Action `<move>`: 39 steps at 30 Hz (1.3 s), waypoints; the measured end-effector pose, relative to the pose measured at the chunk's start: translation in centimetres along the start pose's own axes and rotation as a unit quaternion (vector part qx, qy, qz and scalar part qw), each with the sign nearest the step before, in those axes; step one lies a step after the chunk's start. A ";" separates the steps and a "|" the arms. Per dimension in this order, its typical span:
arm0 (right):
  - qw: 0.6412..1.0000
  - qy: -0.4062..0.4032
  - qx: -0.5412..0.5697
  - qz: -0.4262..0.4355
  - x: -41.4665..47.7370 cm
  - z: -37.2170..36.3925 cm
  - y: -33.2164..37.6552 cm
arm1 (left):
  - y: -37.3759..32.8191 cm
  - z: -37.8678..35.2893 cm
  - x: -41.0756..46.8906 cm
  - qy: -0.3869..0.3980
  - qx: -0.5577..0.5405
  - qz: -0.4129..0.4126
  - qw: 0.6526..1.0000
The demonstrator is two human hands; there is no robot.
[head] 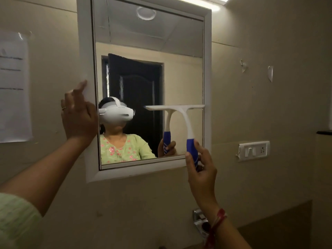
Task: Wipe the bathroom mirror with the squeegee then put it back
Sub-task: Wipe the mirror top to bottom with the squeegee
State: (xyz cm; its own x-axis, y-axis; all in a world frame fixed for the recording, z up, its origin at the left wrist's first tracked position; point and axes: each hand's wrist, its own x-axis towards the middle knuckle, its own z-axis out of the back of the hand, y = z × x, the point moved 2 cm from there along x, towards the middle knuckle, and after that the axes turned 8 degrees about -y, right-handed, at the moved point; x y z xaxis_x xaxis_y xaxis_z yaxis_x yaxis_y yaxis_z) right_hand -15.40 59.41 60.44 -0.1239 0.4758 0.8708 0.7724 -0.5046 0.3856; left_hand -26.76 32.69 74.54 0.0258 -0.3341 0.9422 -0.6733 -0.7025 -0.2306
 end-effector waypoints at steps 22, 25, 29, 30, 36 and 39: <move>0.999 -0.012 -0.021 -0.041 1.4 -0.5 2.3 | -0.2 0.1 -0.1 0.004 -0.002 0.004 1.000; 0.998 -0.013 -0.012 -0.067 -2.1 0.6 1.2 | -0.2 0.2 0.0 0.002 -0.004 0.000 1.000; 0.994 -0.016 -0.008 -0.108 -4.1 1.4 0.9 | -0.2 0.2 0.0 -0.001 -0.010 0.002 1.000; 0.994 -0.012 -0.011 -0.106 -3.5 1.3 1.3 | -0.2 0.2 0.0 -0.002 -0.012 0.002 1.000; 0.995 0.012 -0.027 -0.099 -0.8 1.2 2.5 | -0.1 0.2 -0.1 -0.004 -0.005 0.010 1.000; 0.993 0.008 -0.030 -0.117 -3.6 1.8 1.6 | -0.2 0.2 -0.1 0.000 -0.004 0.011 1.000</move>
State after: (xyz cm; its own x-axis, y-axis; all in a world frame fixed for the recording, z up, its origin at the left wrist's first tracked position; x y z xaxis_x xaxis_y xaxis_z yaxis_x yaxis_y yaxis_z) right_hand -12.58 58.23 57.40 -0.3058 0.5747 0.7591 0.6827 -0.4234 0.5955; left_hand -26.51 32.70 74.45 0.0107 -0.3504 0.9365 -0.6794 -0.6898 -0.2503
